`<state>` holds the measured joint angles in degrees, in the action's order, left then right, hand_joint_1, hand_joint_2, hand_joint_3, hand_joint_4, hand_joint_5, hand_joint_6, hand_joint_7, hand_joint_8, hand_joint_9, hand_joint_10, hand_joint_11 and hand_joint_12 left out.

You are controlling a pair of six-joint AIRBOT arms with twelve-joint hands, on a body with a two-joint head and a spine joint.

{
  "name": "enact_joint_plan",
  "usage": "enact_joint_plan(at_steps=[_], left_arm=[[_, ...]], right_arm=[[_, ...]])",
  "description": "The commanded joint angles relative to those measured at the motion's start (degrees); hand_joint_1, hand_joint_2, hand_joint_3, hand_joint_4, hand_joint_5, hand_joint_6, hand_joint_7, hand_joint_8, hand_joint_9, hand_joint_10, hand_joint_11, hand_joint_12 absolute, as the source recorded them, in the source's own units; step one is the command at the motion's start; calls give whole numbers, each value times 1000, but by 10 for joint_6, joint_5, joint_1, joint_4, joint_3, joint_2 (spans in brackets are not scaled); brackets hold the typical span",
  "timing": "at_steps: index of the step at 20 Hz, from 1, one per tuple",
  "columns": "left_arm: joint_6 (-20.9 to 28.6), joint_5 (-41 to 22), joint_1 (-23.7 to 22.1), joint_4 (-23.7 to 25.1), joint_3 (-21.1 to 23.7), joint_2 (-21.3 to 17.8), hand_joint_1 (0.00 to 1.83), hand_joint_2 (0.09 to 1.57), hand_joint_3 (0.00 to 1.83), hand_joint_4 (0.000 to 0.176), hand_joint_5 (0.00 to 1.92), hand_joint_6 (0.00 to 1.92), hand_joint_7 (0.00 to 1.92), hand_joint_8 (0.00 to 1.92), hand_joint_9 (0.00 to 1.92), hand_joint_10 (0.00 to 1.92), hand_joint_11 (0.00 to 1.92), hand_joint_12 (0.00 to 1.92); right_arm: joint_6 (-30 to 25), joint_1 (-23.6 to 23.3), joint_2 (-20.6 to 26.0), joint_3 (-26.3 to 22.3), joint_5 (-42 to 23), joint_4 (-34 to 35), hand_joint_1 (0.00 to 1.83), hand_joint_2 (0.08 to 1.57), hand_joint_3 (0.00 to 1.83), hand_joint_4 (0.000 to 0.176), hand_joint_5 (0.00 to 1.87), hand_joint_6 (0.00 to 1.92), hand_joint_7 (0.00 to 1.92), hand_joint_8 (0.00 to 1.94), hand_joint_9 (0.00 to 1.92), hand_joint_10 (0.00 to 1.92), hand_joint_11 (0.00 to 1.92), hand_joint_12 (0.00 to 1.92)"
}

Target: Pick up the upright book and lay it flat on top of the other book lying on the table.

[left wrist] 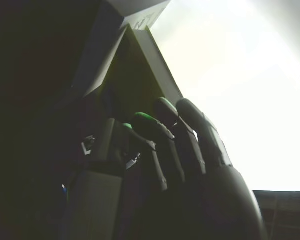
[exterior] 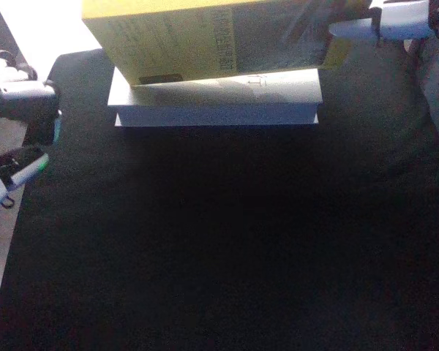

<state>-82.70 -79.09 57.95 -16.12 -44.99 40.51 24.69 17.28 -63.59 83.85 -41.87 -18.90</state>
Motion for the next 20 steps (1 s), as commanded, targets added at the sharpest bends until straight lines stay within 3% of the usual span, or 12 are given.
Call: enact_joint_plan(at_steps=[1, 2, 4, 5, 6, 9, 10, 11, 14, 15, 17, 20], left_arm=[[-1, -70, -4, 5, -2, 1, 875, 1246, 3, 176, 706, 1384, 643, 738, 527, 1027, 232, 1582], [-1, -70, -4, 5, -2, 2, 874, 1248, 1, 176, 704, 1388, 663, 684, 536, 999, 228, 1577], [-1, -72, -4, 5, -2, 2, 876, 1246, 0, 176, 708, 1382, 702, 642, 567, 980, 282, 1547], [-1, -73, -4, 5, -2, 2, 877, 1247, 0, 176, 707, 1384, 710, 631, 571, 979, 296, 1520], [-1, -74, -4, 4, -2, 2, 884, 1242, 0, 176, 716, 1371, 724, 618, 577, 953, 307, 1474], [-1, -74, -4, 4, -2, 2, 888, 1240, 0, 176, 723, 1361, 770, 580, 629, 912, 338, 1461], [0, -74, -4, 4, -2, 2, 1082, 1246, 0, 41, 693, 1337, 785, 1221, 627, 938, 334, 1505], [0, -74, -4, 4, -2, 2, 1115, 1254, 1, 19, 673, 1361, 771, 1370, 619, 946, 326, 1506], [0, -75, -4, 3, -1, 2, 1127, 1247, 0, 28, 699, 1340, 773, 1380, 624, 954, 356, 1522], [0, -75, -4, 3, -1, 2, 1127, 1247, 0, 29, 695, 1349, 772, 1378, 628, 937, 356, 1506], [0, -77, -4, 2, -1, 2, 1120, 1255, 0, 35, 685, 1376, 756, 1389, 622, 911, 341, 1484], [0, -77, -3, 1, -1, 3, 1119, 1258, 1, 31, 672, 1397, 758, 1385, 660, 851, 414, 1364]], right_arm=[[0, -9, 5, 5, -50, 26, 1157, 1394, 0, 0, 557, 1575, 734, 1548, 713, 1731, 640, 1921], [0, -9, 5, 6, -47, 26, 1284, 1380, 0, 0, 533, 1551, 714, 1530, 675, 1689, 740, 1921], [0, -9, 5, 7, -42, 26, 1192, 1366, 0, 0, 601, 1409, 799, 1593, 937, 1799, 939, 1921], [0, -9, 5, 7, -41, 26, 1313, 1340, 0, 0, 618, 1299, 771, 1524, 798, 1700, 893, 1921], [0, -9, 5, 7, -40, 26, 1328, 1341, 0, 0, 591, 1332, 735, 1541, 709, 1697, 859, 1921], [0, -9, 5, 7, -38, 23, 1339, 1327, 0, 0, 587, 1372, 771, 1441, 751, 1603, 855, 1869], [4, -9, 5, 7, -35, 20, 1349, 1306, 0, 0, 629, 1309, 821, 1371, 808, 1577, 866, 1895], [8, -9, 5, 6, -31, 17, 1341, 1321, 0, 0, 596, 1339, 783, 1424, 748, 1639, 873, 1916], [48, -6, 10, -12, -27, 15, 1322, 1374, 0, 0, 531, 1445, 705, 1564, 678, 1715, 813, 1921], [71, -6, 18, -28, -26, 14, 1333, 1355, 0, 0, 583, 1345, 748, 1535, 702, 1741, 829, 1921], [80, 1, 22, -35, -26, 14, 1338, 1342, 0, 0, 598, 1347, 775, 1490, 719, 1706, 841, 1921], [80, 15, 22, -39, -26, 14, 1333, 1341, 0, 0, 561, 1475, 769, 1423, 735, 1606, 758, 1852]])
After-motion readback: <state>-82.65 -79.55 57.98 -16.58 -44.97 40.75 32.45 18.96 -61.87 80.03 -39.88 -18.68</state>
